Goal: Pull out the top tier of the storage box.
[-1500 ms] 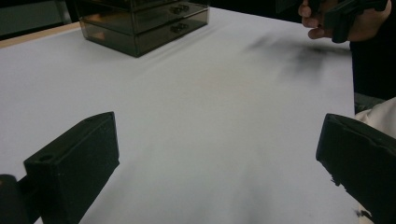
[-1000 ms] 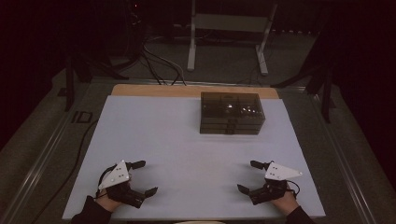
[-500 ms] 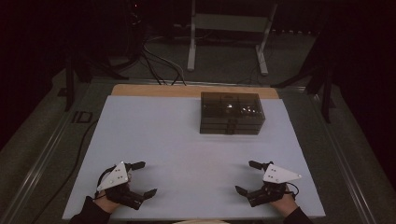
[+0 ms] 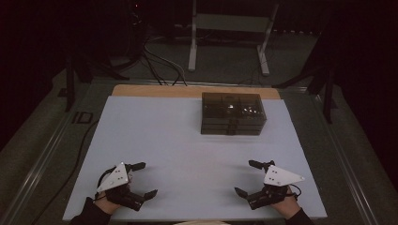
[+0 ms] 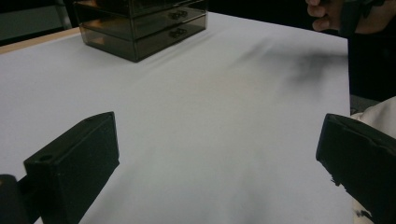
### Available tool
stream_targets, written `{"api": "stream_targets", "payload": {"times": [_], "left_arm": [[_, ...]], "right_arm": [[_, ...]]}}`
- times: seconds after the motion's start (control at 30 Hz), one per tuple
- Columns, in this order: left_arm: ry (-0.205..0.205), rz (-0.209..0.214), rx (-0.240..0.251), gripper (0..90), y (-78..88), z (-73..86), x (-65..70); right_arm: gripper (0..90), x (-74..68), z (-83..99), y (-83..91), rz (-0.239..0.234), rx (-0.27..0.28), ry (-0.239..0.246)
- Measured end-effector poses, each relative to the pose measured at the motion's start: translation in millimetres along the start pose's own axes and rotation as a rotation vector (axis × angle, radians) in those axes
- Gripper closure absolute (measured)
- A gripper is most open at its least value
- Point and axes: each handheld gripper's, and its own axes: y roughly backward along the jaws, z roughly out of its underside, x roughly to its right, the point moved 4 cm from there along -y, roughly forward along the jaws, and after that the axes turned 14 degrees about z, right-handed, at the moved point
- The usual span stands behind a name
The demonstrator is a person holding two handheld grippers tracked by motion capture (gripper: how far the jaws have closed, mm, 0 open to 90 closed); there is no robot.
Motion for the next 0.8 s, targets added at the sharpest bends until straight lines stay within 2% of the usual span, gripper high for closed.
{"api": "stream_targets", "payload": {"times": [0.8], "left_arm": [[0.001, 0.0, -0.001, 0.9, 0.0, 0.2, -0.1]], "right_arm": [[0.0, 10.2, -35.4, -4.4, 0.033, 0.062, 0.116]]}}
